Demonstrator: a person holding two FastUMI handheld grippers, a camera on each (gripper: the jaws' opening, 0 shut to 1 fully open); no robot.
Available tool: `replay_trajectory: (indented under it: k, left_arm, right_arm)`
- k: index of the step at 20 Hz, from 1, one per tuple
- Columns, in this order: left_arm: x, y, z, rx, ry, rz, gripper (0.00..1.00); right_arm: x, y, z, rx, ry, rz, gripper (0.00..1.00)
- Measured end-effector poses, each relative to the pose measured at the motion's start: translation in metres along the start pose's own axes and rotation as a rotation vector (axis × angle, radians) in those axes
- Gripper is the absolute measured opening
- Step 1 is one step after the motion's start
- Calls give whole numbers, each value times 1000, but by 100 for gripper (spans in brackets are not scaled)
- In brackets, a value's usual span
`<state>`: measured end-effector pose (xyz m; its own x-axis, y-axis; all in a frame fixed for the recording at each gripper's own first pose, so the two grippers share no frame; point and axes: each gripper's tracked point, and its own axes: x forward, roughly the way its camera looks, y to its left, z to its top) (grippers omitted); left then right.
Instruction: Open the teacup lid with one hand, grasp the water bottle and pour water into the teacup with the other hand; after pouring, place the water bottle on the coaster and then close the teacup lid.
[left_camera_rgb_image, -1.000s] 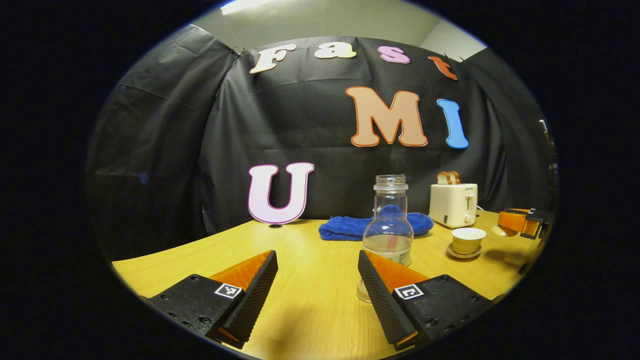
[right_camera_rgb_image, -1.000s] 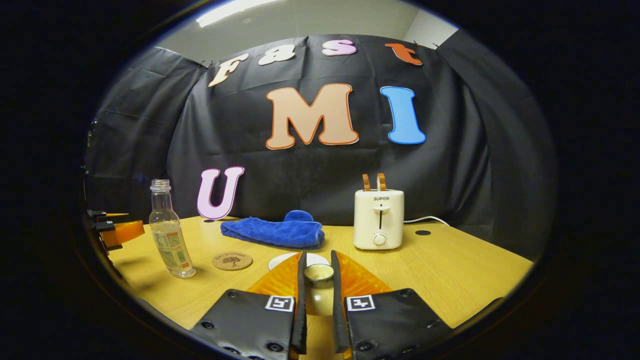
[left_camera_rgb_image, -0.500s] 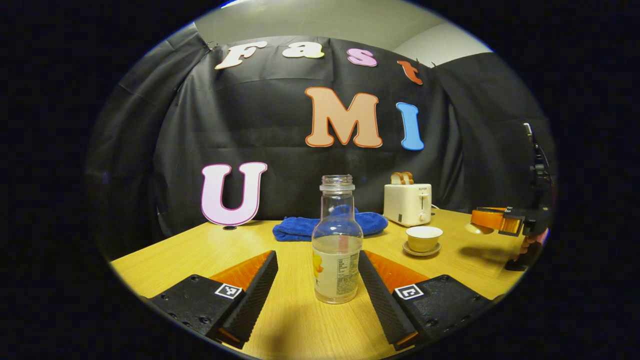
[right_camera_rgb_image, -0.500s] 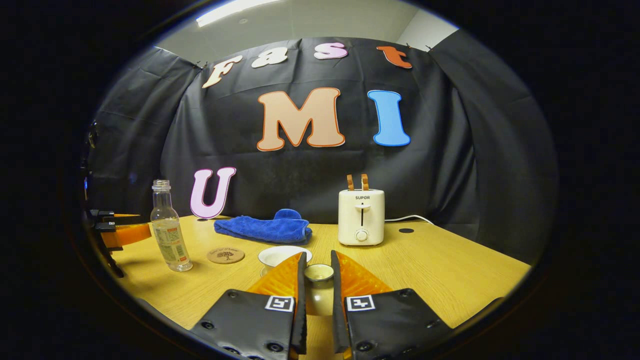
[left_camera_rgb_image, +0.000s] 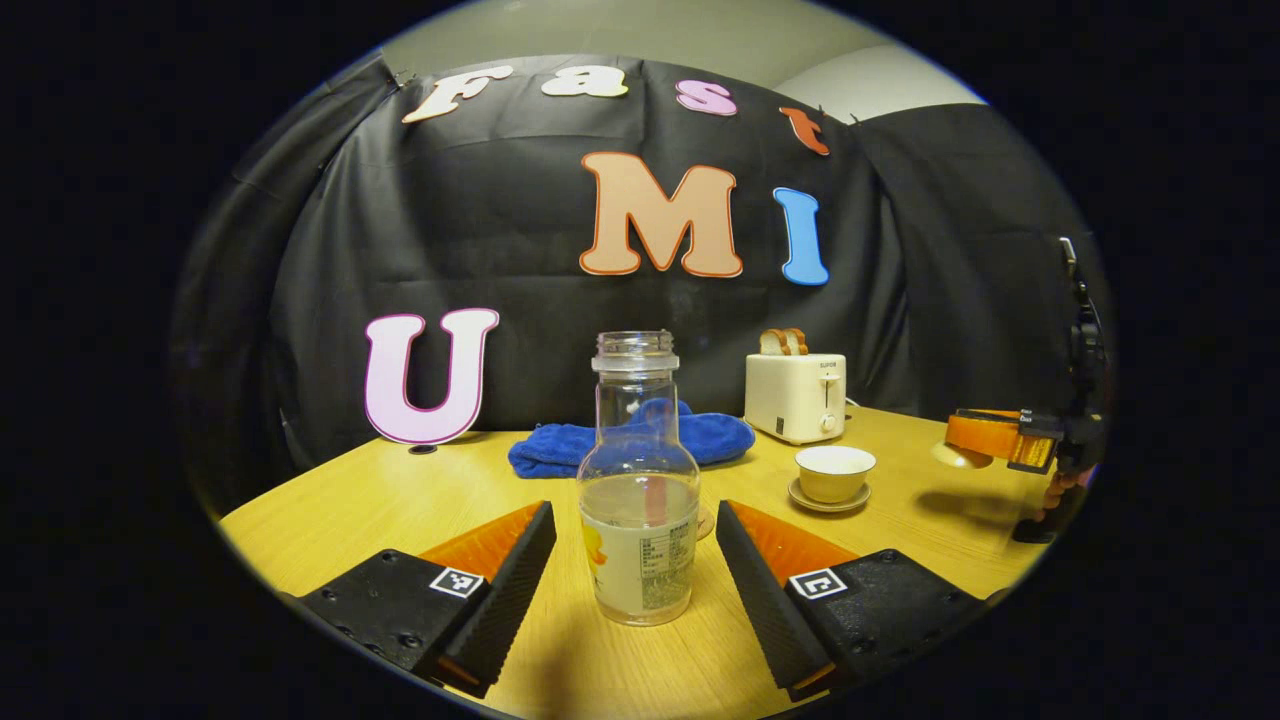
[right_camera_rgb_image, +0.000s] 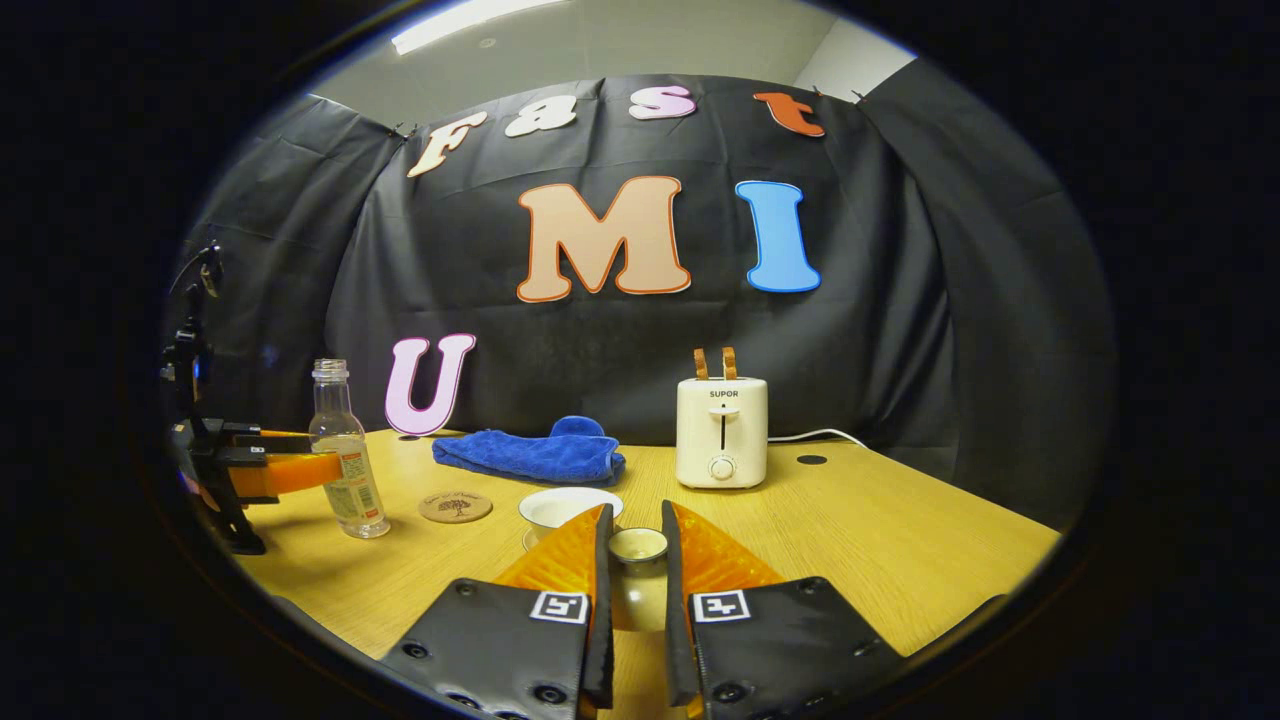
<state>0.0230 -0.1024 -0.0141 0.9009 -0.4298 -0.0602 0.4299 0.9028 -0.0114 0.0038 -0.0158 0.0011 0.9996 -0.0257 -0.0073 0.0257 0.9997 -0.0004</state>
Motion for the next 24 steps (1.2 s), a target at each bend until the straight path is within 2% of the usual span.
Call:
replay_trajectory:
  k: [9,13,14,15,21,24]
  left_arm:
    - [28,-1,-10,-9,89,-9,94]
    - [36,2,-12,-6,109,12,86]
    - [36,4,-15,0,125,23,77]
    - [34,5,-16,3,138,30,75]
    - [36,5,-19,18,164,42,69]
    - [39,3,-19,81,209,67,66]
  right_arm:
    - [-10,-5,0,0,-2,-14,24]
    - [-10,-5,0,0,-1,-14,23]
    - [-10,-5,0,0,-1,-14,24]
    - [-10,-5,0,0,-1,-13,24]
    - [-9,-5,0,0,-2,-14,23]
    - [-9,-5,0,1,-2,-13,24]
